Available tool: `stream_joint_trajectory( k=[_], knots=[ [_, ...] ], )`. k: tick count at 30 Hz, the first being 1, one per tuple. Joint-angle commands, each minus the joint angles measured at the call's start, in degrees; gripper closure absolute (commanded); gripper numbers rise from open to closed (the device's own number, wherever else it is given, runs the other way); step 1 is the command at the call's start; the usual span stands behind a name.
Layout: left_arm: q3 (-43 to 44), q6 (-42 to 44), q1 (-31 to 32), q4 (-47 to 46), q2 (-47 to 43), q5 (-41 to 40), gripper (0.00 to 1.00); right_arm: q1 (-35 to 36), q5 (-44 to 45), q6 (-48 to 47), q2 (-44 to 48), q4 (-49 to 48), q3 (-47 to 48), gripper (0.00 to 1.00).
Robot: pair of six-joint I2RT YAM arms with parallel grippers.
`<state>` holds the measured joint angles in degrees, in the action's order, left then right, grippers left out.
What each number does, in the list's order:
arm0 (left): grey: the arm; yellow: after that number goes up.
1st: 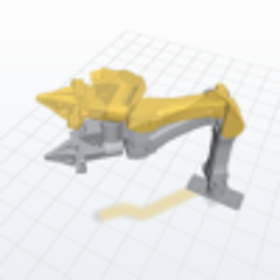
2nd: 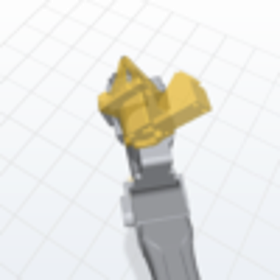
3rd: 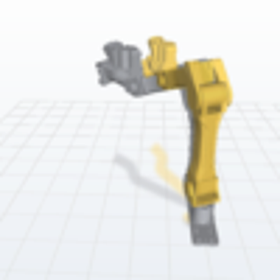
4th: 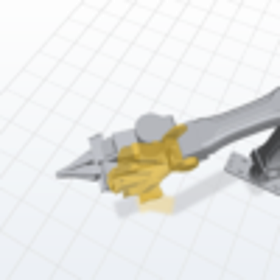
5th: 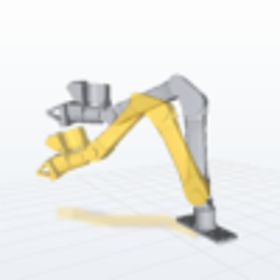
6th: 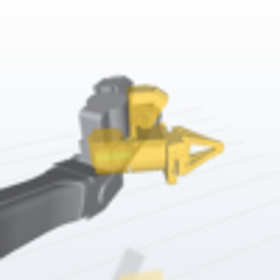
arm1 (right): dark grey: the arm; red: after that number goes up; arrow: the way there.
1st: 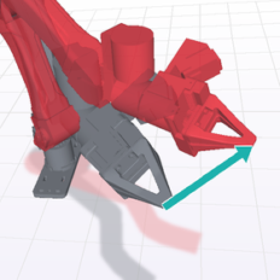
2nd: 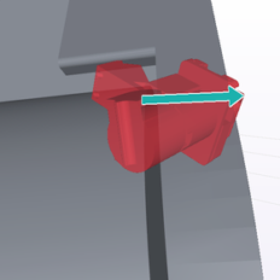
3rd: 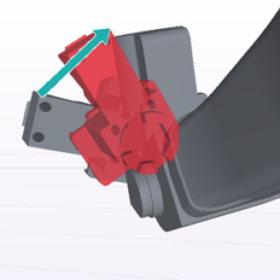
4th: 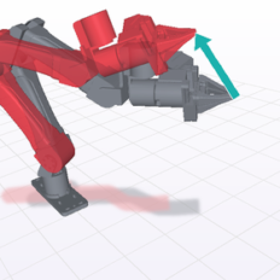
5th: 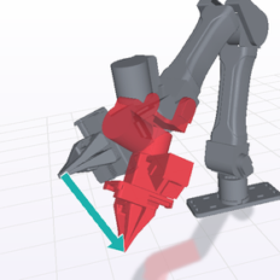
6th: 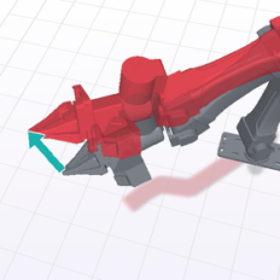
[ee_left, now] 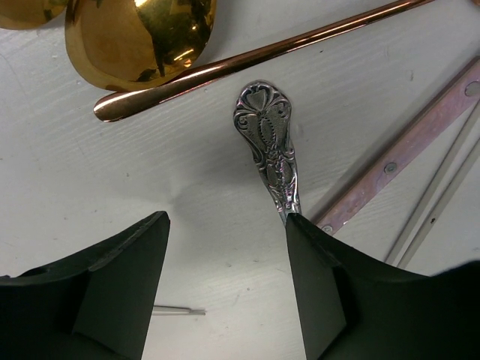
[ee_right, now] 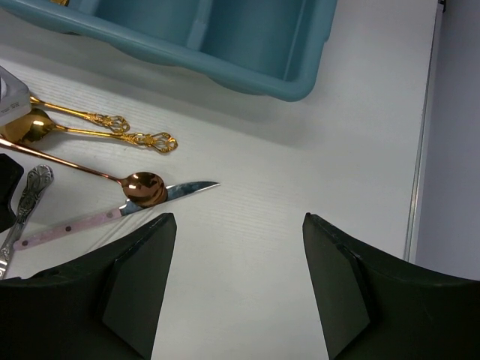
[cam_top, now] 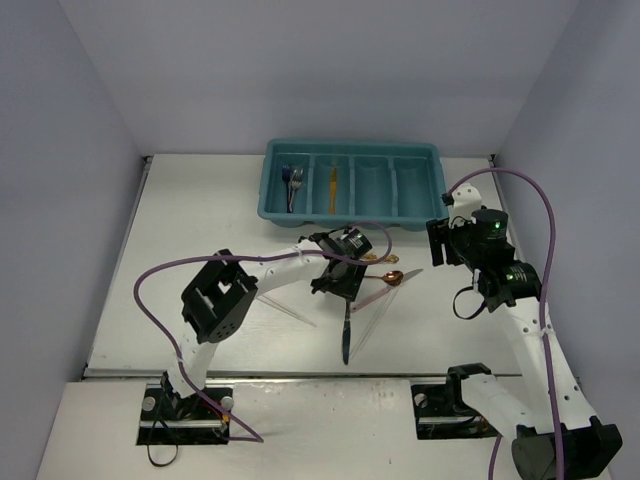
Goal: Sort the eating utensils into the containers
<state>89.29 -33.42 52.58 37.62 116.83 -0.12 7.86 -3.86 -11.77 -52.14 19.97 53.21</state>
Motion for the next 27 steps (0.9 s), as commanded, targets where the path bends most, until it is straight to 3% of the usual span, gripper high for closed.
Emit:
stream_joint_trajectory(
  k=[1,9,13,17,22,27],
  knots=[
    [3.22,-1.87,0.95,0.92,-0.46,1.17,0.41,-0.39,-0.32,0.48,-0.16,-3.79,0.1,0.34],
    [4.31,-3.1,1.92,0.97,1.61,2.18,0.42,-0.47,-0.67,0.26,0.2,-3.97,-0.74,0.34],
    [3.7,-4.29,1.92,1.49,2.58,1.6,0.48,-0.56,-0.66,0.03,0.28,-4.06,-0.83,0.34],
    [-0.7,-3.07,-1.73,1.48,2.81,3.63,0.7,-0.83,-0.55,-0.78,1.07,-4.06,-0.51,0.34],
    [-5.61,1.95,-8.36,3.87,2.38,5.5,0.89,-0.91,-0.56,-1.5,1.32,-4.06,-0.17,0.34],
    [-7.62,4.21,-12.53,5.07,1.27,6.36,0.93,-0.99,-1.68,-0.61,-0.07,-4.06,0.27,0.34]
  ],
)
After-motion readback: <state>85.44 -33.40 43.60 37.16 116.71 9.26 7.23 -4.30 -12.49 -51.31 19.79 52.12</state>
